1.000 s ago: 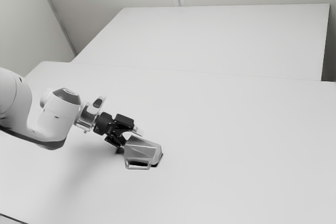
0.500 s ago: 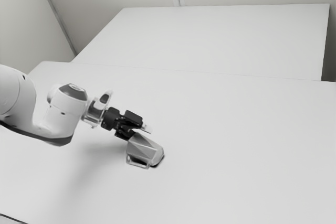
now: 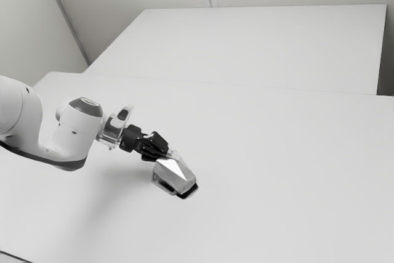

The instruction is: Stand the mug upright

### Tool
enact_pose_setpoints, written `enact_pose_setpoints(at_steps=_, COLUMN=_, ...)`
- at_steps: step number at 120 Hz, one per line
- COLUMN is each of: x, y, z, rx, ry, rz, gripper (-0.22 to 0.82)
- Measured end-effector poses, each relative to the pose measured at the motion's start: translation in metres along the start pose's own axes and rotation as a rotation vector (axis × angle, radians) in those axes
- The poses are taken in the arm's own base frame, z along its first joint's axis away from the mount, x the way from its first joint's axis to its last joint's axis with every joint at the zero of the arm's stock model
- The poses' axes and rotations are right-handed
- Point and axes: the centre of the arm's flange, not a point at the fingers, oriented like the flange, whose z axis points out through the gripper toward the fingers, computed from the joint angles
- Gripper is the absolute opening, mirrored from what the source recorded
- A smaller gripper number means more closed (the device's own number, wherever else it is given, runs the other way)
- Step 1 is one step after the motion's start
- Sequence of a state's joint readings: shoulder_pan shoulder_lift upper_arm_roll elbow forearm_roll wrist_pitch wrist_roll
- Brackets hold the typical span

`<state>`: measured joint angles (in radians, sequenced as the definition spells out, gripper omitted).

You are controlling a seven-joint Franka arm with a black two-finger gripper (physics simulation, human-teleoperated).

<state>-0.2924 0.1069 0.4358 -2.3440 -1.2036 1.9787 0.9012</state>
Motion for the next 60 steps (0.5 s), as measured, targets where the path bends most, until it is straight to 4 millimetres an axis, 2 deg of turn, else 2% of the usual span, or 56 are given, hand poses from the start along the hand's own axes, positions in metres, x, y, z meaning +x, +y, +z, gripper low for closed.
enact_pose_setpoints(at_steps=32, x=0.003, y=0.014, z=-0.008, rx=-0.018, ry=0.024, rz=0.013, gripper=-0.17)
enact_pose_setpoints(at_steps=60, x=0.014, y=0.036, z=-0.024, rx=0.012, ry=0.074, rz=0.062, gripper=-0.18)
